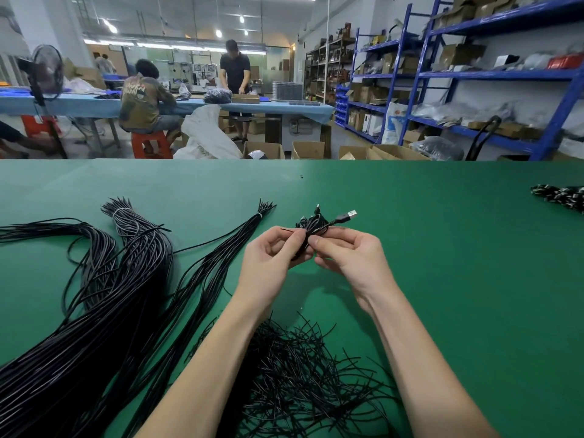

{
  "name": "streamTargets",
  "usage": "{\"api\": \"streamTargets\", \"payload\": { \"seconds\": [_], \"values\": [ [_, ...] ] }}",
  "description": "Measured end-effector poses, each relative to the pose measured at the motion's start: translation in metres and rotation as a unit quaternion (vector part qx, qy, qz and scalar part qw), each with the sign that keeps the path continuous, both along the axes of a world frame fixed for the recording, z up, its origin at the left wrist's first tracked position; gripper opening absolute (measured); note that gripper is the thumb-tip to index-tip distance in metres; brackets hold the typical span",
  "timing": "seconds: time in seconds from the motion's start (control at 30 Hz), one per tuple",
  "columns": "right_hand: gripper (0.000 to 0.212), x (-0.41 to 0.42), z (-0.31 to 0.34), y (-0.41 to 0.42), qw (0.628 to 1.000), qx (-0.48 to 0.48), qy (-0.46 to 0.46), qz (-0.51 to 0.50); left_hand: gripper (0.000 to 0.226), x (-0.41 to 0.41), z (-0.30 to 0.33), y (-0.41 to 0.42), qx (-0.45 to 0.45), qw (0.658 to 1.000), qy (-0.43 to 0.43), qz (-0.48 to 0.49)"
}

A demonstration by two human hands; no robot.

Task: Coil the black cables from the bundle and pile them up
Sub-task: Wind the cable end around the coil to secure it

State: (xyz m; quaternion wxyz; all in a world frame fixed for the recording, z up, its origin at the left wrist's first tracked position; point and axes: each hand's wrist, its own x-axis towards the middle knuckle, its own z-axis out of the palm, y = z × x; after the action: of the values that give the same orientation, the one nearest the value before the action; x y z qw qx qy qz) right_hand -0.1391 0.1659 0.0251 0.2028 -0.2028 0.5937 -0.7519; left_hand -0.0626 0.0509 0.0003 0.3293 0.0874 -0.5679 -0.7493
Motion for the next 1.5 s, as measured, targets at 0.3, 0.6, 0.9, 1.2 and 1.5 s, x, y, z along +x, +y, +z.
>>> {"api": "streamTargets", "payload": {
  "seconds": [0.3,0.6,0.9,1.2,1.5],
  "values": [
    [0.018,-0.003,-0.003,-0.001,0.999,-0.023,0.027,0.005,0.014,0.000,0.005,0.002,0.150,0.987,0.000,-0.052],
    [0.035,-0.019,-0.005,0.020,0.994,-0.003,0.052,0.098,0.018,0.006,0.008,-0.006,0.206,0.962,-0.062,-0.168],
    [0.025,-0.018,-0.001,0.029,0.956,0.081,0.250,0.128,0.017,0.024,0.014,-0.028,0.086,0.942,-0.169,-0.276],
    [0.021,-0.024,0.001,0.043,0.922,0.169,0.232,0.261,0.009,0.030,0.017,-0.021,0.053,0.916,-0.201,-0.344],
    [0.036,-0.016,0.007,0.031,0.869,0.309,0.278,0.268,0.010,0.034,0.035,-0.024,-0.348,0.849,-0.314,-0.242]
  ]
}}
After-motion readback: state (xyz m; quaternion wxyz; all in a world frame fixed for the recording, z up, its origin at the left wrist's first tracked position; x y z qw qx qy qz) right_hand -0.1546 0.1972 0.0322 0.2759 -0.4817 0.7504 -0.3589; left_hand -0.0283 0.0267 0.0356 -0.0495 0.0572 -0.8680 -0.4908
